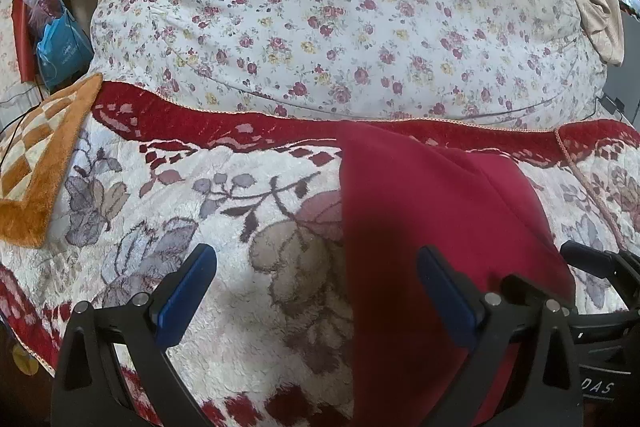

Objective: Fold small clothes

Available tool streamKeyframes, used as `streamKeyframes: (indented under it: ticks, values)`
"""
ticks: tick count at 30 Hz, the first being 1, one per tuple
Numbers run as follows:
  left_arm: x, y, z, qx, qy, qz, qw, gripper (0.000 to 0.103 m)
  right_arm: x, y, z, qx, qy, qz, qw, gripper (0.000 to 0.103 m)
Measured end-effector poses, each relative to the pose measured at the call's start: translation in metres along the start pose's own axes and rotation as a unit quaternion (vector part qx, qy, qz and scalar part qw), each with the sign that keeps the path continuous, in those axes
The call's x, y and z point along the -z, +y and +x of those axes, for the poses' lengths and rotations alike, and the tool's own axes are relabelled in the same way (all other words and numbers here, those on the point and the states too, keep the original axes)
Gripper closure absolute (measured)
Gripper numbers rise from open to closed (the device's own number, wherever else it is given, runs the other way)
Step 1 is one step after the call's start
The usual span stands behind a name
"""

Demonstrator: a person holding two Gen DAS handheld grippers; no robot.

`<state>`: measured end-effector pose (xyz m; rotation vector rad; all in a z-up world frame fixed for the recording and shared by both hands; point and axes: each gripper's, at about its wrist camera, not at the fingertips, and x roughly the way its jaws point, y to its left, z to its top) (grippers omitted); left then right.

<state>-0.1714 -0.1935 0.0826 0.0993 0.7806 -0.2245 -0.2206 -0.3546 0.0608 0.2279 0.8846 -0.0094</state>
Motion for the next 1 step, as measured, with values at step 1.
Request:
streamKeyframes:
  ticks: [1]
  values:
    - [-0.0006, 0.0004, 0.0007, 0.001, 0.002, 0.000, 1.0000, 0.003, 0.0001, -0.0001, -0.0003, 0.000, -0.001, 0.000, 1.000, 0.010]
